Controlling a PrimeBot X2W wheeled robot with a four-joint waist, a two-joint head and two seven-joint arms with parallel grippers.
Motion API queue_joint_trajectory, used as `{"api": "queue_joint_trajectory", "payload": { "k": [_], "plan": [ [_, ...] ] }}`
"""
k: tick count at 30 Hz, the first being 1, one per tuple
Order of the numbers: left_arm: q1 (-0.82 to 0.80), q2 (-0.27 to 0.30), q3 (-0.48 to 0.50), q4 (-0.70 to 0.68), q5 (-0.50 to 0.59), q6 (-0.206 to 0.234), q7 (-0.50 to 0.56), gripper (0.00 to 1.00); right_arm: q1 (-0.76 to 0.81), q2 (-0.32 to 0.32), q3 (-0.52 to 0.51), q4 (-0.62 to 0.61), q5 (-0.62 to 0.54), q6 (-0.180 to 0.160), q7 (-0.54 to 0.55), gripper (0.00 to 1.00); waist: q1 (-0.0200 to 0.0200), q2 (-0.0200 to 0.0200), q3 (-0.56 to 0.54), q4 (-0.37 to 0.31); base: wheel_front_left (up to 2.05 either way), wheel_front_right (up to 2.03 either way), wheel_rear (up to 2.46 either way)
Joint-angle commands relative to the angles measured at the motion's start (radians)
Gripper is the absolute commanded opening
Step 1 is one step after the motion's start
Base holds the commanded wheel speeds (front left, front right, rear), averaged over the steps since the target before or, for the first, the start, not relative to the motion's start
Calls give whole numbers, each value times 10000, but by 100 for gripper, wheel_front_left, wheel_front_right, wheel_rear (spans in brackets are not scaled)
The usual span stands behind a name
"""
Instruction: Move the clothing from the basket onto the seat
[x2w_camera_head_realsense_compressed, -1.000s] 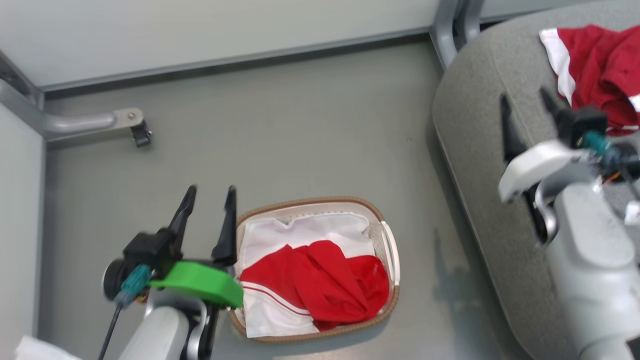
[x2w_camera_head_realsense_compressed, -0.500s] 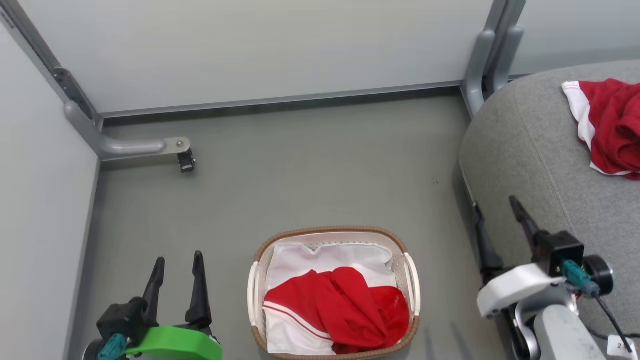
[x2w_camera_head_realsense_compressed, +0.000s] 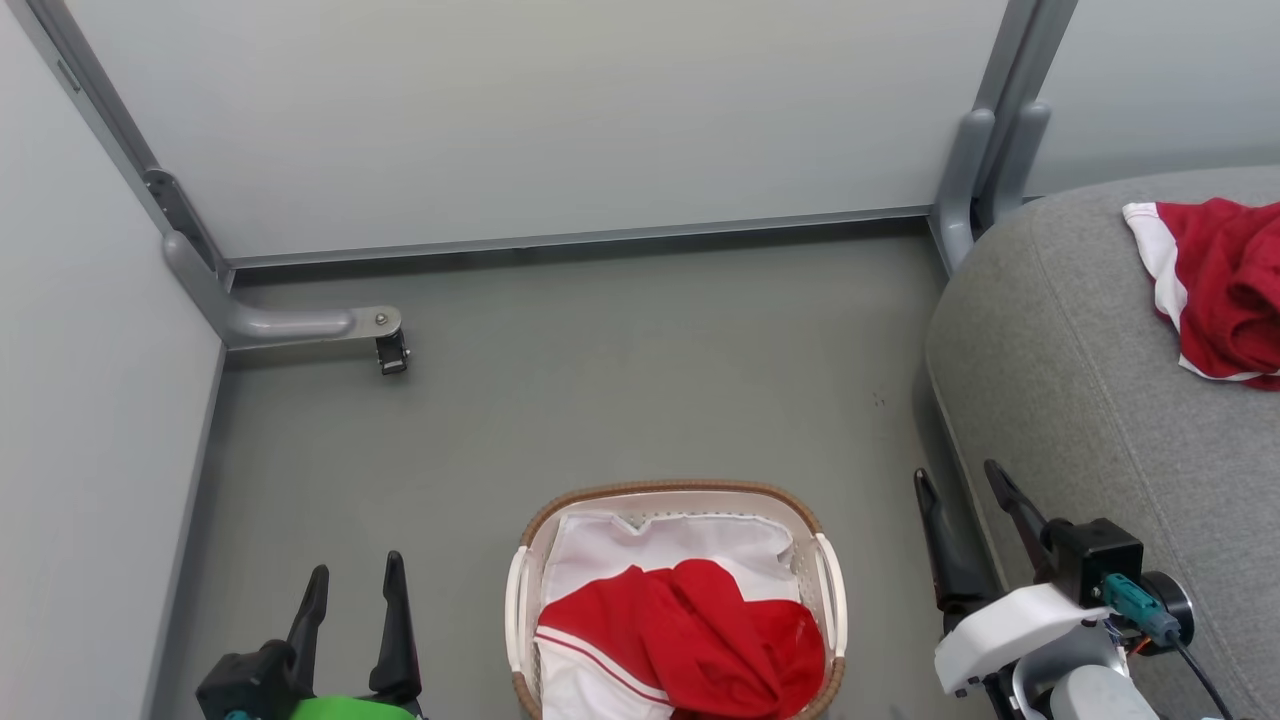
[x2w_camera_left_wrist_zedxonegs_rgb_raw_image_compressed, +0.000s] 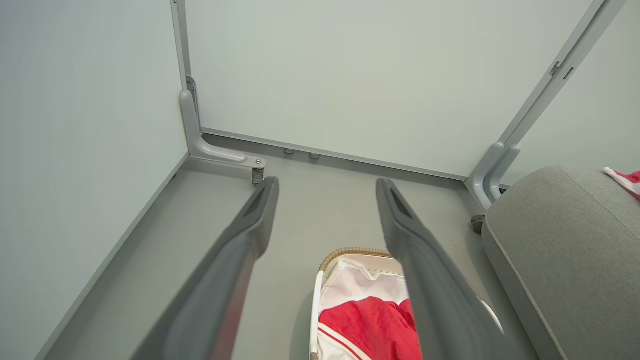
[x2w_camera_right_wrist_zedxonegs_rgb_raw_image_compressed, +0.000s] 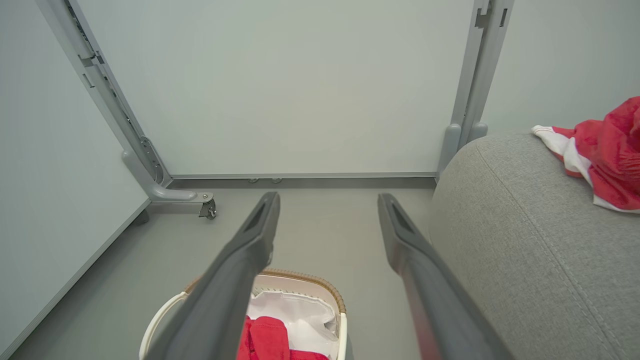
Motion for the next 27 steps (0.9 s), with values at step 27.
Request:
{"api": "queue_joint_trajectory", "payload": {
  "k": [27],
  "plan": [
    [-176,-150,262,357,366,-317,-5,100,26,-49,0,139,-6,-14,-48,100,1,0,-34,2,0,0,0]
  ]
}}
